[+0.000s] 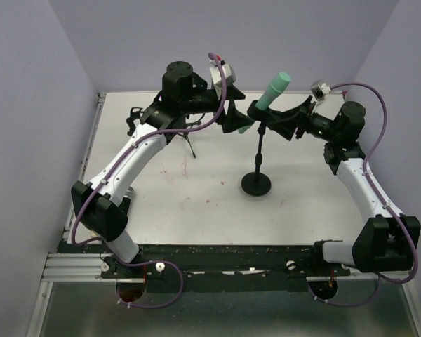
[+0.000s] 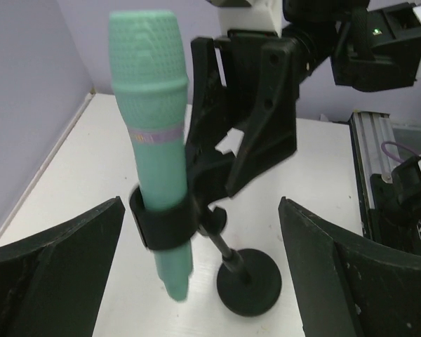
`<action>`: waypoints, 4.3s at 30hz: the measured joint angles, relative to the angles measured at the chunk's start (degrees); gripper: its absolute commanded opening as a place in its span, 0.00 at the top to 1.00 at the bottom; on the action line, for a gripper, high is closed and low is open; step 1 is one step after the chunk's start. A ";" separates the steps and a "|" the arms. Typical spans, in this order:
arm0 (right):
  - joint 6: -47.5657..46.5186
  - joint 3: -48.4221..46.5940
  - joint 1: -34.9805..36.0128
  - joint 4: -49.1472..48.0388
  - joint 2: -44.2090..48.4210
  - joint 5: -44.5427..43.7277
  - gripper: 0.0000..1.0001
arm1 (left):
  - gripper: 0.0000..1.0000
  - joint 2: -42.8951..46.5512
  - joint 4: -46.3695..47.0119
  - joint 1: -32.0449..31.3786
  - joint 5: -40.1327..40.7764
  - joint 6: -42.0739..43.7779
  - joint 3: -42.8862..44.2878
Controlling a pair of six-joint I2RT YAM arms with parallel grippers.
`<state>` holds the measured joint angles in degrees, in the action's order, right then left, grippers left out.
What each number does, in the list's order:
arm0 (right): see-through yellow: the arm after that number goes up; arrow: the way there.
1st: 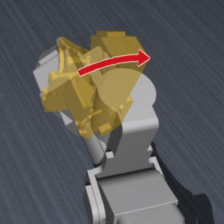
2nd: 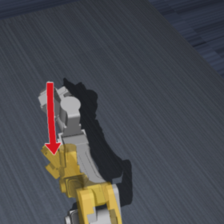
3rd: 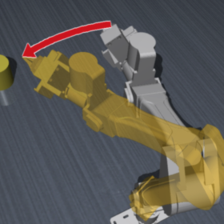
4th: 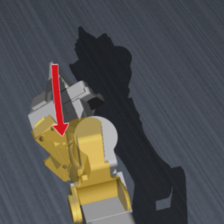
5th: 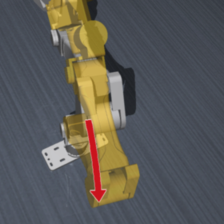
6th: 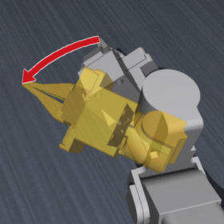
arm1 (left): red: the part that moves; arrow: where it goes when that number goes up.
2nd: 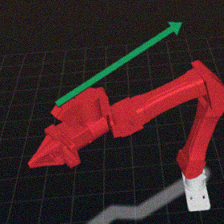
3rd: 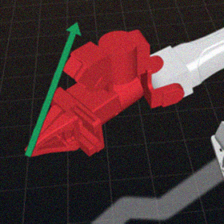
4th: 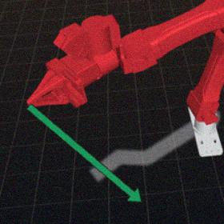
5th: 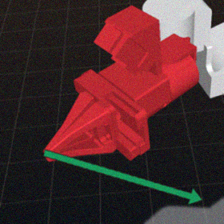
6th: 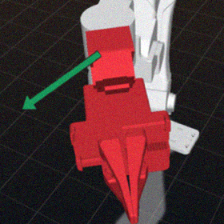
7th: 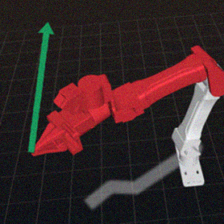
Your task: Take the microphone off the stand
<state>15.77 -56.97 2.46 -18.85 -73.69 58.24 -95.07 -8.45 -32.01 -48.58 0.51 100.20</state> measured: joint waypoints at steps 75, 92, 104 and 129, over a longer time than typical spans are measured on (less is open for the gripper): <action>-28.02 -14.73 17.42 26.58 -6.54 3.45 0.52 | 0.32 6.34 -8.37 4.57 -9.49 4.04 -5.81; -26.38 -12.02 17.42 23.56 -5.11 1.05 0.17 | 0.80 0.79 -6.75 2.36 -12.72 1.60 -2.49; -26.60 -11.56 17.57 23.41 -5.05 1.20 0.92 | 0.84 0.79 -6.84 2.54 -13.62 1.75 -2.47; -23.37 -11.50 17.42 21.46 -4.96 0.94 0.99 | 0.87 0.76 -7.04 2.51 -13.88 1.31 -2.16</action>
<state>-7.60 -68.47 19.88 2.61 -78.65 59.18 -94.30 -15.49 -29.50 -62.46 1.83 98.04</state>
